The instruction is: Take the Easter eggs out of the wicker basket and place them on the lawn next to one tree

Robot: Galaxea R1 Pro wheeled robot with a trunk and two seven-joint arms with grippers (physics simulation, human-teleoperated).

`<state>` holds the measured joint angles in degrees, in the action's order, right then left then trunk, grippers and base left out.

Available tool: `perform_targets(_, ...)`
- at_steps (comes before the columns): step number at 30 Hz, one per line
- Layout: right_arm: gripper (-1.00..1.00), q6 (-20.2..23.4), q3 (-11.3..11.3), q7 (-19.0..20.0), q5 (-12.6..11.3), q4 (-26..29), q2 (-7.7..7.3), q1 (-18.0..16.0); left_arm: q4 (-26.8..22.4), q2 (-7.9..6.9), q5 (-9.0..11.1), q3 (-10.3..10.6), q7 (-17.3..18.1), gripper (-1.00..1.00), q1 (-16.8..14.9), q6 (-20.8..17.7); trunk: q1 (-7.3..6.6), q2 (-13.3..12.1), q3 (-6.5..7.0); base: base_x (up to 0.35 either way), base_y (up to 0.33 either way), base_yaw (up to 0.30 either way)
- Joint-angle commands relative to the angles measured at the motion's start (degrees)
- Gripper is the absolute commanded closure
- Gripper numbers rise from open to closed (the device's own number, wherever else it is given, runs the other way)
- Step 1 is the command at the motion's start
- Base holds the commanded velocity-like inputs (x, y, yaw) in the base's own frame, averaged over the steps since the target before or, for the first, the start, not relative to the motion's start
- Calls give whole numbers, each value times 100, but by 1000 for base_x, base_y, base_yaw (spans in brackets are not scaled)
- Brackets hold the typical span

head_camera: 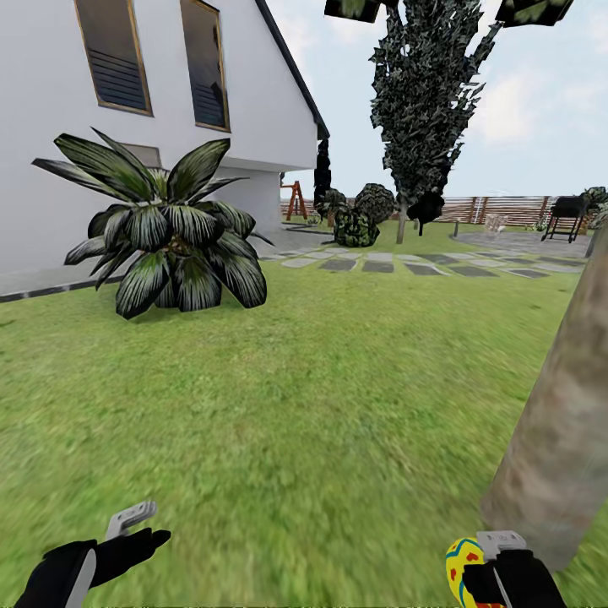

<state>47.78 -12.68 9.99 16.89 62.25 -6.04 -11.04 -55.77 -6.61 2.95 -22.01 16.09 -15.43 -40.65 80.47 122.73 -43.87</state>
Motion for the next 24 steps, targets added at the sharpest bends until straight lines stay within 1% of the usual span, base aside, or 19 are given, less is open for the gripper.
perform_targets(1, 100, 21, -6, 54, 61, 7, 2, -3, -4, 1, 31, -13, 9, -100, -4, -39, 22, 44, -25, 0, 0, 0)
perform_targets(18, 100, -15, 2, 47, 69, -25, 41, -6, 10, 10, 29, -5, 9, -100, -4, -39, 395, 726, -330, 0, 0, 0)
perform_targets(24, 100, -15, 2, 47, 69, -28, 47, -4, 30, 36, 29, -5, 9, -100, -4, -39, 527, 967, -437, 0, 0, 0)
